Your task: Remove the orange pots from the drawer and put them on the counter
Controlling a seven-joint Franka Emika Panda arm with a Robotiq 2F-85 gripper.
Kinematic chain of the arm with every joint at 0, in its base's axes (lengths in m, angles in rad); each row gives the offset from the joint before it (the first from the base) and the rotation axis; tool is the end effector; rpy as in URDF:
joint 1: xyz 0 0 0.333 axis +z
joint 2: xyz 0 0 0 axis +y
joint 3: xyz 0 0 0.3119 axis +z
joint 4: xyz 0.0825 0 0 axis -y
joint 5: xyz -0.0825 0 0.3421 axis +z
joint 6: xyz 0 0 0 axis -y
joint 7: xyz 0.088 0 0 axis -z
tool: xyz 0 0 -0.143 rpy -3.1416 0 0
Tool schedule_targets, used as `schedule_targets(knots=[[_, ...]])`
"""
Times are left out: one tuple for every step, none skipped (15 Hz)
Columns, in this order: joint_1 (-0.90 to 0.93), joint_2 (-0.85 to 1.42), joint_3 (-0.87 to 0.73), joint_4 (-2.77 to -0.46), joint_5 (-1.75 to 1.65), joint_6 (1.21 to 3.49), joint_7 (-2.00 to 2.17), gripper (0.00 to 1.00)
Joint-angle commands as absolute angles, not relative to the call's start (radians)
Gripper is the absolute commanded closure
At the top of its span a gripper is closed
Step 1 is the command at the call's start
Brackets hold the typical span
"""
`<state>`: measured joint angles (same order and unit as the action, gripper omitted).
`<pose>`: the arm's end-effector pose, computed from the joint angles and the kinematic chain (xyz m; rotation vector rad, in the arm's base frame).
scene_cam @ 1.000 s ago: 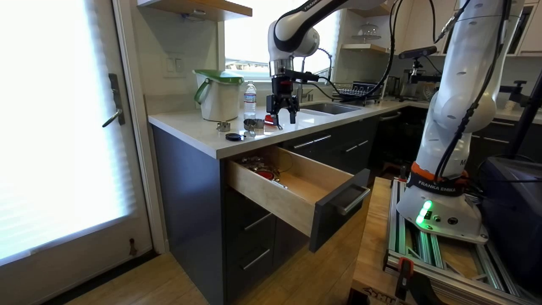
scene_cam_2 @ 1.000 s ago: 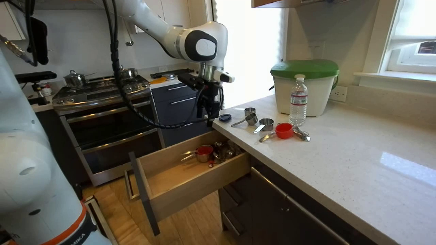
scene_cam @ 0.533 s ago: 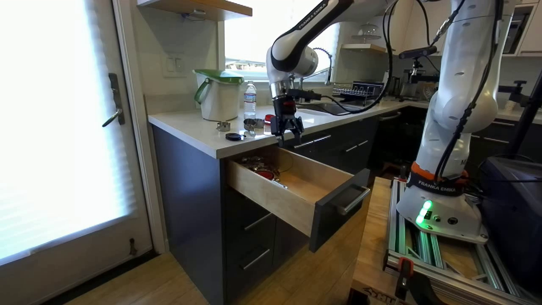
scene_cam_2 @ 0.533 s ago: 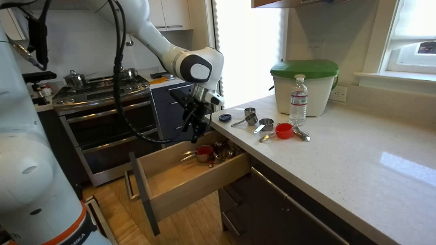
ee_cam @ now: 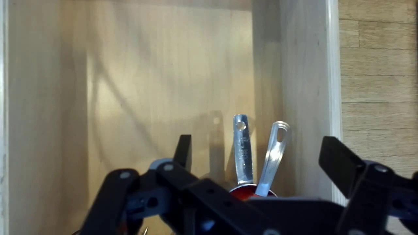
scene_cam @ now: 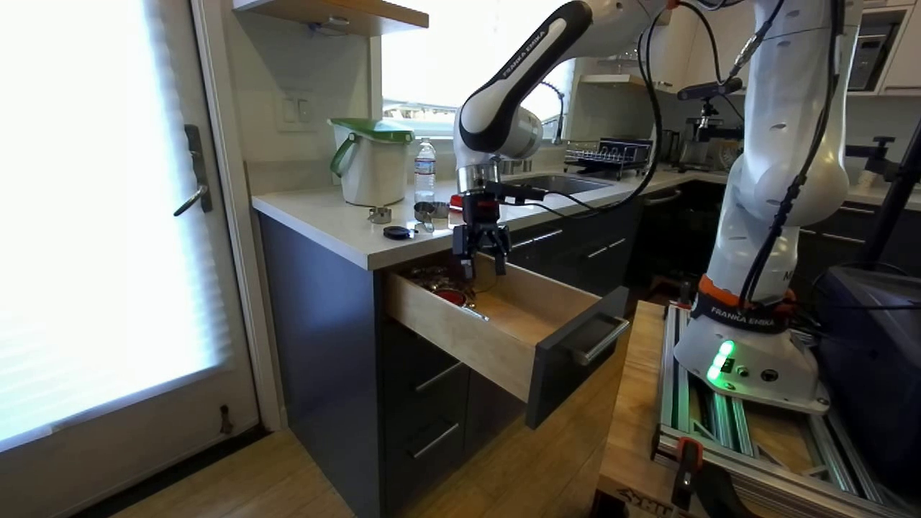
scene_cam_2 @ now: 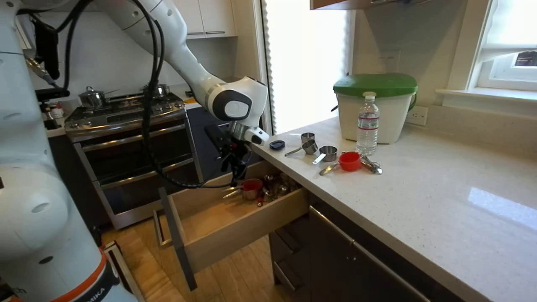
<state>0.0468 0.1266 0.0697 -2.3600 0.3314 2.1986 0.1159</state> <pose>0.4361 0.0725 0.2513 -2.8751 0.3371 0.4571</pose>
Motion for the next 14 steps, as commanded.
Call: schedule_targets(knots=[[0.078, 0.153, 0.092, -2.385, 0.354, 2.303, 0.156, 0.0], [0.084, 0.158, 0.096, -2.388, 0.352, 2.33, 0.167, 0.0], [0.088, 0.163, 0.099, -2.39, 0.349, 2.354, 0.176, 0.01], [0.09, 0.167, 0.101, -2.39, 0.349, 2.379, 0.183, 0.1], [0.093, 0.171, 0.103, -2.391, 0.349, 2.4, 0.189, 0.23], [0.095, 0.174, 0.103, -2.392, 0.346, 2.42, 0.197, 0.3], [0.097, 0.177, 0.102, -2.395, 0.34, 2.44, 0.206, 0.37], [0.098, 0.18, 0.101, -2.396, 0.338, 2.455, 0.212, 0.47], [0.099, 0.182, 0.101, -2.4, 0.336, 2.471, 0.219, 0.49], [0.099, 0.184, 0.101, -2.403, 0.336, 2.482, 0.223, 0.56], [0.099, 0.186, 0.102, -2.406, 0.337, 2.493, 0.227, 0.56], [0.1, 0.188, 0.104, -2.407, 0.341, 2.501, 0.229, 0.58], [0.1, 0.191, 0.104, -2.408, 0.342, 2.506, 0.234, 0.57], [0.101, 0.197, 0.106, -2.408, 0.343, 2.514, 0.237, 0.63]])
